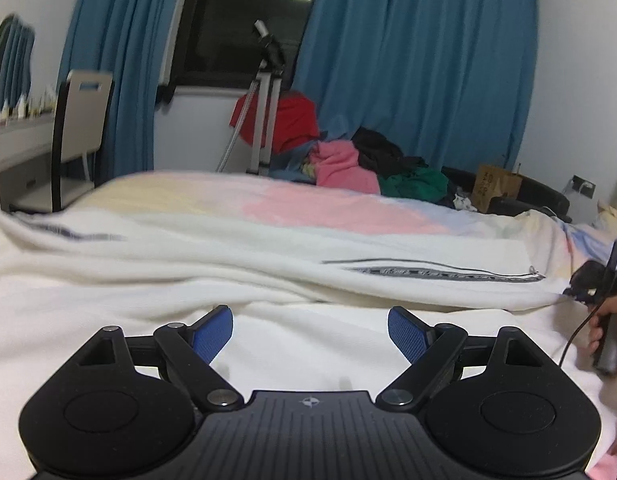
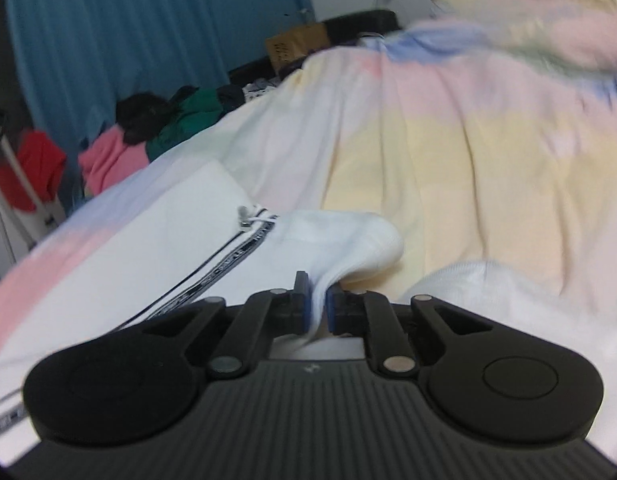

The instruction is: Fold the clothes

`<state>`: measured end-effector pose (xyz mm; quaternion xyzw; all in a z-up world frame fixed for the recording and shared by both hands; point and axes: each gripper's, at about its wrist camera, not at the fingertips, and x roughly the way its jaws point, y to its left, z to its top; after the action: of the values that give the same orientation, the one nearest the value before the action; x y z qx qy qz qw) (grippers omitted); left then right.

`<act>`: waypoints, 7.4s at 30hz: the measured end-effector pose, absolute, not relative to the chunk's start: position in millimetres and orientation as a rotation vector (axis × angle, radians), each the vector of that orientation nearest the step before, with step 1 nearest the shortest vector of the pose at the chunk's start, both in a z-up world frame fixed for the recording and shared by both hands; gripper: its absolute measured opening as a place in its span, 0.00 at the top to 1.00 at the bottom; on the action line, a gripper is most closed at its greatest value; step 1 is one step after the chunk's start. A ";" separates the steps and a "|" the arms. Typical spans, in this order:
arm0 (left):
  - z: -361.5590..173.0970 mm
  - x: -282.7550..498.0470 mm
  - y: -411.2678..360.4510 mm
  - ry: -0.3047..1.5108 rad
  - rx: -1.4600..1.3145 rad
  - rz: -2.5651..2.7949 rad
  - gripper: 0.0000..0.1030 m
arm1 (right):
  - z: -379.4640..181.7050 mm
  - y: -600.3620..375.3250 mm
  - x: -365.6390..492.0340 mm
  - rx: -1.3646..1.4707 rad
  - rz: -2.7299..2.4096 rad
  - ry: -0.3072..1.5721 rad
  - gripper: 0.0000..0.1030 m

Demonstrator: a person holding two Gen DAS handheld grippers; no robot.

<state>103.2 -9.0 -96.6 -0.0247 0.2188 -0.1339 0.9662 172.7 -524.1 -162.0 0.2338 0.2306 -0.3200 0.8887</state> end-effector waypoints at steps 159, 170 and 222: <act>-140.1 216.6 247.7 0.639 -1.207 0.011 0.13 | -166.3 -527.6 149.9 1.118 -0.217 0.571 0.34; -159.1 273.6 259.6 0.492 -1.126 0.132 0.40 | -214.6 -534.9 203.9 1.213 -0.248 0.429 0.36; -16.5 15.9 135.5 0.433 -0.332 0.176 0.06 | -234.8 -590.1 80.8 1.434 -0.330 0.350 0.56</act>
<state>15.9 135.5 -16.5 -0.1639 0.2137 0.0868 0.9591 80.8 -590.1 -234.8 0.6505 0.1587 -0.1498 0.7275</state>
